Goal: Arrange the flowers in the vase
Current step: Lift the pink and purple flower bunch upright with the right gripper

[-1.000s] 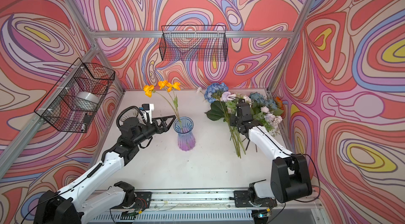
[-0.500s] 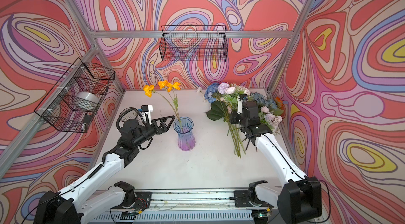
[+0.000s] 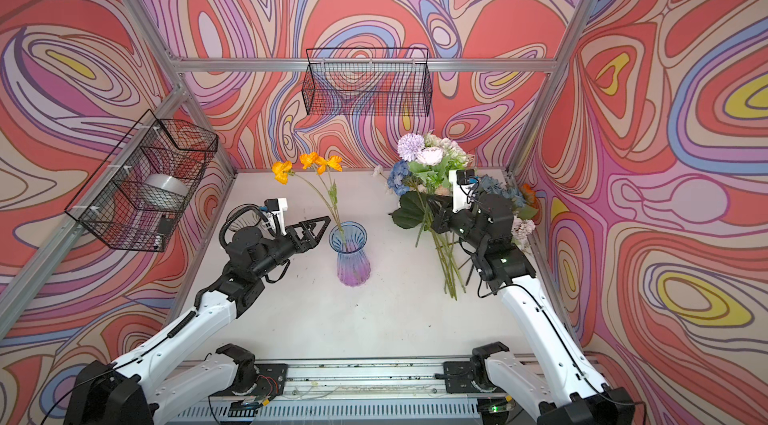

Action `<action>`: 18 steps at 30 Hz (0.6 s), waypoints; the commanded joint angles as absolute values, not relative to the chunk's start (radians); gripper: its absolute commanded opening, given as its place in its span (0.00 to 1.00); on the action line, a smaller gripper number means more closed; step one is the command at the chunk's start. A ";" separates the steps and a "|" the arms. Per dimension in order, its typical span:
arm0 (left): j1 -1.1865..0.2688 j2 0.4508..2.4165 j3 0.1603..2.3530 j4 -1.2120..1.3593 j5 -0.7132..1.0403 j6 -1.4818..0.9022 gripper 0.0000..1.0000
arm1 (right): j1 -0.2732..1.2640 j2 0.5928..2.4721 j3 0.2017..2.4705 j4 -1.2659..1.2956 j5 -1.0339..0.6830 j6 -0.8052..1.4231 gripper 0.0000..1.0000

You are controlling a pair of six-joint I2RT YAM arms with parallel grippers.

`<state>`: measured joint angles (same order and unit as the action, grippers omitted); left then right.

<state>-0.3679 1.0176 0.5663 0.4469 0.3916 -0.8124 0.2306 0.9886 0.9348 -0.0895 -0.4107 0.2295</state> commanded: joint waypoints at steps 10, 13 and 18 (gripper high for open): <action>-0.373 1.021 0.545 0.492 0.400 -0.829 1.00 | 0.526 1.104 1.057 0.160 -0.482 0.071 0.00; -0.374 1.008 0.539 0.471 0.404 -0.810 1.00 | 0.572 1.169 1.095 0.204 -0.506 0.022 0.00; -0.373 0.979 0.535 0.433 0.429 -0.760 1.00 | 0.632 1.266 1.134 0.252 -0.503 -0.050 0.00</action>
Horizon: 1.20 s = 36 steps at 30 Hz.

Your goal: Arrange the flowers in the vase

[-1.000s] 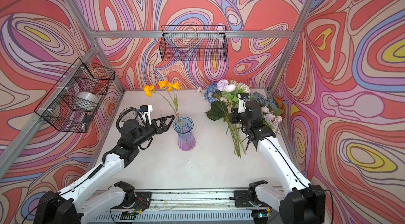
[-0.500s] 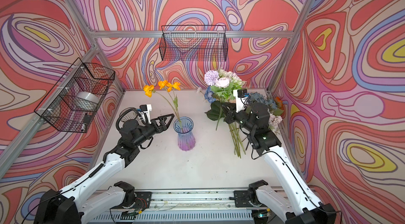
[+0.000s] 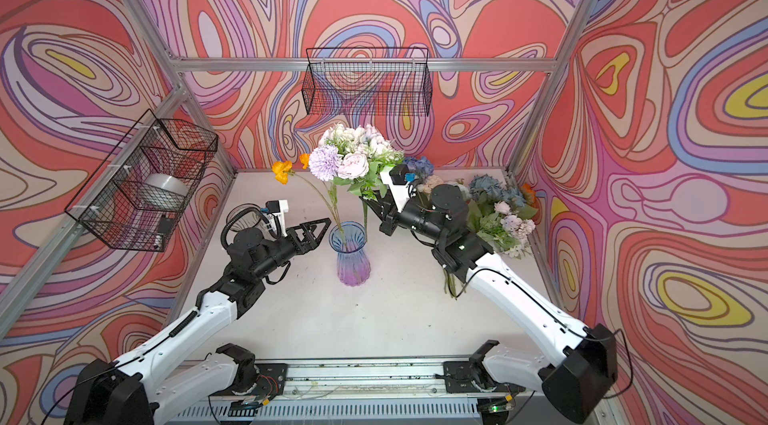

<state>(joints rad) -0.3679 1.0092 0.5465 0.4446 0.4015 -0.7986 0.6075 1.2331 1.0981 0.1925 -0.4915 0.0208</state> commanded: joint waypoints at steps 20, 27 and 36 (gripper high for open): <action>-0.373 0.813 0.465 0.371 0.542 -0.713 1.00 | 0.815 1.499 1.160 0.220 -0.431 -0.271 0.00; -0.374 0.832 0.475 0.395 0.568 -0.721 1.00 | 0.818 1.493 1.102 0.240 -0.396 -0.308 0.00; -0.374 0.911 0.555 0.447 0.618 -0.706 1.00 | 0.818 1.465 1.028 0.227 -0.310 -0.316 0.00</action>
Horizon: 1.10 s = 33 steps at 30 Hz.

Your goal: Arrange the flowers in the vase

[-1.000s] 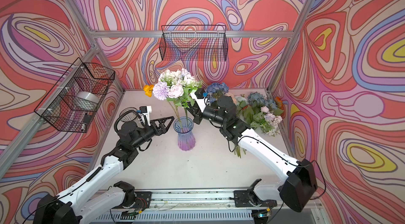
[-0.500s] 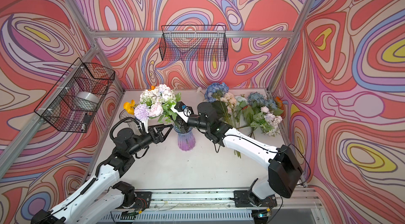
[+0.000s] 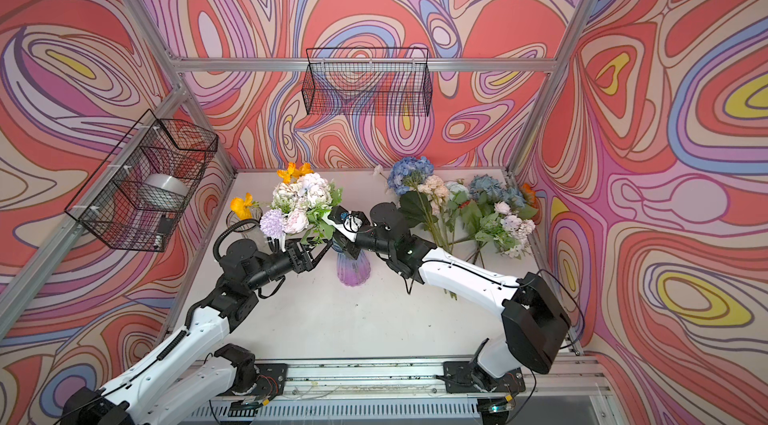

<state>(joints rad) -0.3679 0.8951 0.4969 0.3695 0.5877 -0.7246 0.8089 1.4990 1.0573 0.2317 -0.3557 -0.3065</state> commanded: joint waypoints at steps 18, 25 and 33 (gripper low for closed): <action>-0.428 1.101 0.549 0.707 0.440 -0.721 0.97 | 0.819 1.433 0.979 0.175 -0.279 -0.272 0.00; -0.464 1.155 0.475 0.839 0.352 -0.728 0.88 | 0.825 1.431 0.991 0.130 -0.271 -0.260 0.13; -0.488 1.169 0.434 0.872 0.306 -0.718 0.87 | 0.825 1.405 0.984 0.099 -0.253 -0.230 0.33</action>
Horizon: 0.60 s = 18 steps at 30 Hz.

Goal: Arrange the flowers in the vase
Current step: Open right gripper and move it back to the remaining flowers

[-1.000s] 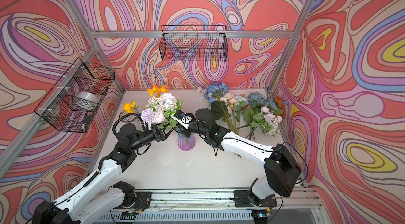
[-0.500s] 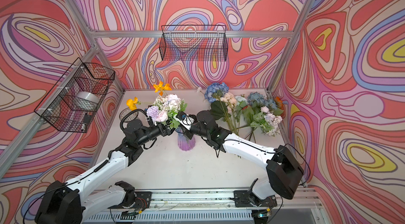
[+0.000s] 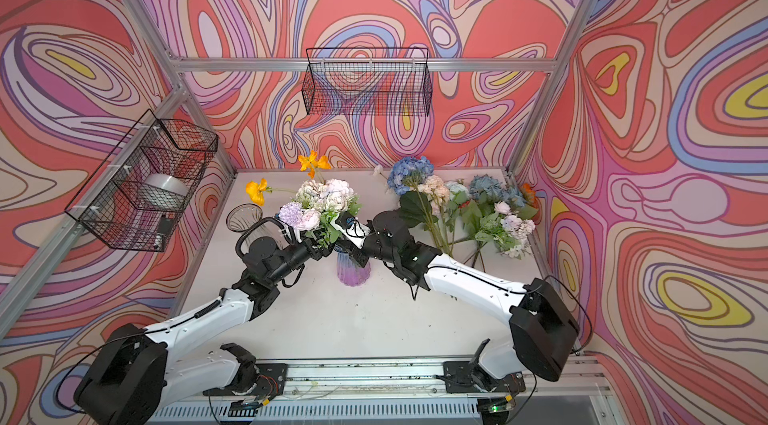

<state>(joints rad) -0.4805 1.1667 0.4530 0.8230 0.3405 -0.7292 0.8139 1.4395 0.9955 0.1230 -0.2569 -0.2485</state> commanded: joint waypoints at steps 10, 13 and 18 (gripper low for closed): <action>-0.488 1.162 0.420 0.868 0.284 -0.717 0.86 | 0.823 1.268 0.935 0.112 -0.147 -0.156 0.41; -0.488 1.162 0.416 0.871 0.281 -0.720 0.86 | 0.816 1.239 0.920 0.105 -0.053 -0.156 0.44; -0.489 1.160 0.411 0.877 0.286 -0.727 0.86 | 0.715 1.258 0.942 0.005 0.086 -0.081 0.45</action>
